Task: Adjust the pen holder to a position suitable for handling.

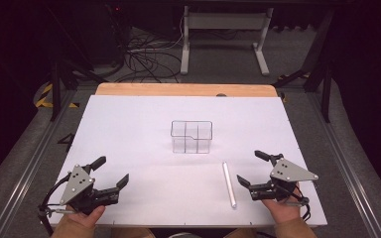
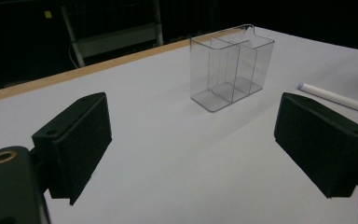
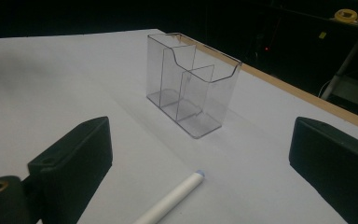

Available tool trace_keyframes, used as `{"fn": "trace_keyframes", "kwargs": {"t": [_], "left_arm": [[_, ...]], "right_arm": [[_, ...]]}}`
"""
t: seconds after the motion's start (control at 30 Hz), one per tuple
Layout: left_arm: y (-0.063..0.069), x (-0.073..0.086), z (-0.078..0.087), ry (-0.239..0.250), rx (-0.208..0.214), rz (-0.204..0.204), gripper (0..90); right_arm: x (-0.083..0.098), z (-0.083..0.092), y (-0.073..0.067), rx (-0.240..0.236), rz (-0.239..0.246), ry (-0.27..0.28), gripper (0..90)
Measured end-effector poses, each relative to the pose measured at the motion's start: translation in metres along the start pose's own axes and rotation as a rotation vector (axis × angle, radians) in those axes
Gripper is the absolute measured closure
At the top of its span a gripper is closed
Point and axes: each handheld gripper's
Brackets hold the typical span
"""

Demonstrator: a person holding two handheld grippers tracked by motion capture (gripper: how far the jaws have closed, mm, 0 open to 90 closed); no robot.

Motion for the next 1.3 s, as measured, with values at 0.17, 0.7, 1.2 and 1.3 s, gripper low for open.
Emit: {"fn": "trace_keyframes", "kwargs": {"t": [0.17, 0.7, 1.2, 1.3], "left_arm": [[0.002, -0.002, 0.0, -0.002, 0.015, 0.007, 13.1], [0.003, -0.001, 0.001, 0.009, 0.005, -0.022, 13.3], [0.003, 0.0, 0.0, 0.008, 0.004, -0.003, 13.5], [0.003, 0.001, 0.001, 0.005, 0.001, -0.014, 13.5]], "right_arm": [[-0.001, 0.001, 0.0, 0.001, 0.002, -0.004, 7.0], [-0.005, 0.001, 0.0, 0.003, -0.01, 0.004, 5.6], [-0.015, -0.002, 0.0, 0.0, -0.05, 0.001, 5.9], [-0.018, -0.004, 0.0, 0.009, -0.049, 0.01, 5.9]]}}
Point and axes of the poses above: each handheld gripper's, and its own axes: z roughly backward along the jaws, x roughly out of its underside, y roughly to its right, and after that the axes turned 12 degrees about y, right-handed
